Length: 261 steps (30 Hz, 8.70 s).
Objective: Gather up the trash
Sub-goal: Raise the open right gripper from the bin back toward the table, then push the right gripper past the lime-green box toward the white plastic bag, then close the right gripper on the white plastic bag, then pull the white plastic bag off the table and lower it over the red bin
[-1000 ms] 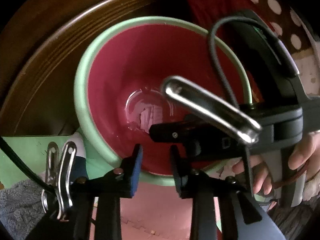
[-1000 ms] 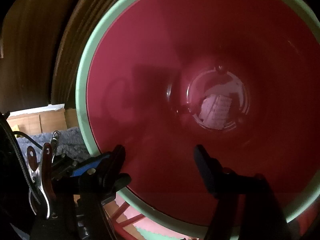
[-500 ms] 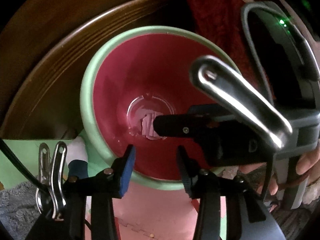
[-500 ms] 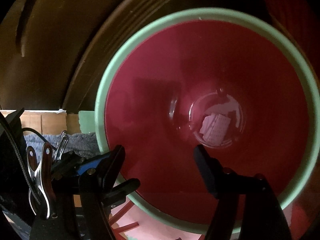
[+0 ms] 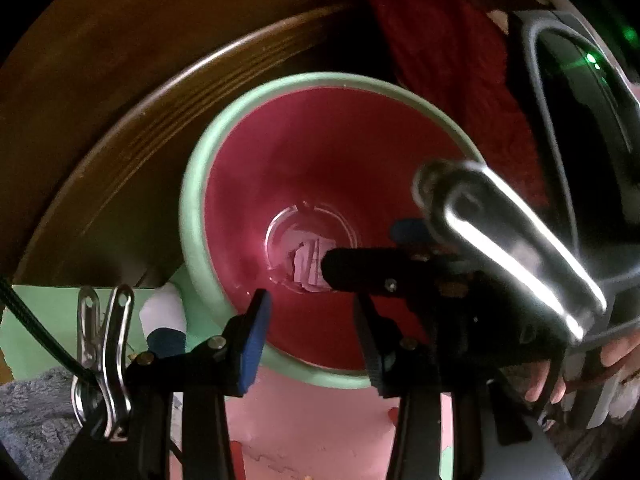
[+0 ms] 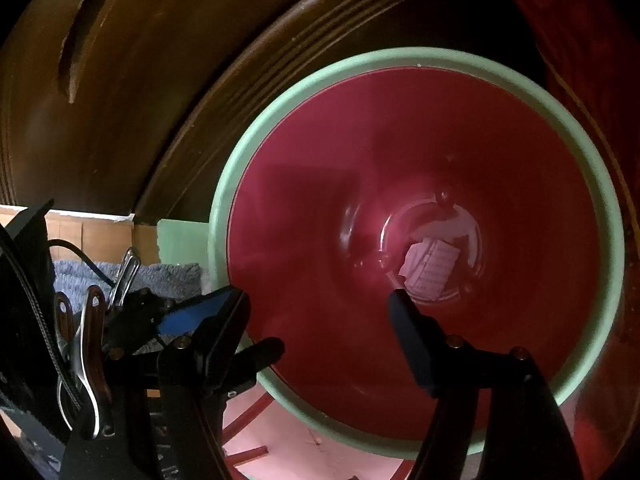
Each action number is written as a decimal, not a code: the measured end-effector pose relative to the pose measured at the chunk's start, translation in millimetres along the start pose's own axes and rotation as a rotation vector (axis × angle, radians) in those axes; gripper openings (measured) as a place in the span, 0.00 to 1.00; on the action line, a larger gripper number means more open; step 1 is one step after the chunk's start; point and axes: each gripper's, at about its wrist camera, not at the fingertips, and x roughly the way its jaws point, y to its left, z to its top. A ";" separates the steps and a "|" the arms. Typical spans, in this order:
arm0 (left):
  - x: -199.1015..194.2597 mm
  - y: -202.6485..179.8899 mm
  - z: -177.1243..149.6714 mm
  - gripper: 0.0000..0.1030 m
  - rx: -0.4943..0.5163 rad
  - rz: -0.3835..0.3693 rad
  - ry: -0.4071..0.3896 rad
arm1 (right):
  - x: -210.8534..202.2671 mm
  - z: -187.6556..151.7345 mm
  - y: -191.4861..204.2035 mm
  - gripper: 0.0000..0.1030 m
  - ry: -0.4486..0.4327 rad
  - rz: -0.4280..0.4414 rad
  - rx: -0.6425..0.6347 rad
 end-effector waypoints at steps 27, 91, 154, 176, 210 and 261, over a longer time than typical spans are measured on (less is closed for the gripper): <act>-86.6 -30.7 -21.8 0.43 0.173 0.030 -0.255 | -71.0 -7.9 26.3 0.71 -0.180 0.002 -0.095; -351.9 41.7 -55.8 0.54 0.003 0.190 -0.847 | -231.5 24.6 207.3 0.72 -0.685 0.297 -0.488; -350.3 222.0 30.8 0.73 -0.191 0.173 -0.722 | -152.9 155.9 257.4 0.72 -0.666 0.044 -0.402; -319.2 237.7 94.4 0.43 -0.136 0.102 -0.645 | -147.6 197.1 259.2 0.67 -0.610 0.038 -0.354; -404.3 142.9 -29.1 0.00 -0.065 0.210 -1.110 | -204.5 136.4 290.7 0.10 -0.917 0.384 -0.658; -375.5 -3.2 5.2 0.00 0.174 -0.036 -0.952 | -285.4 38.6 153.5 0.10 -0.986 0.126 -0.449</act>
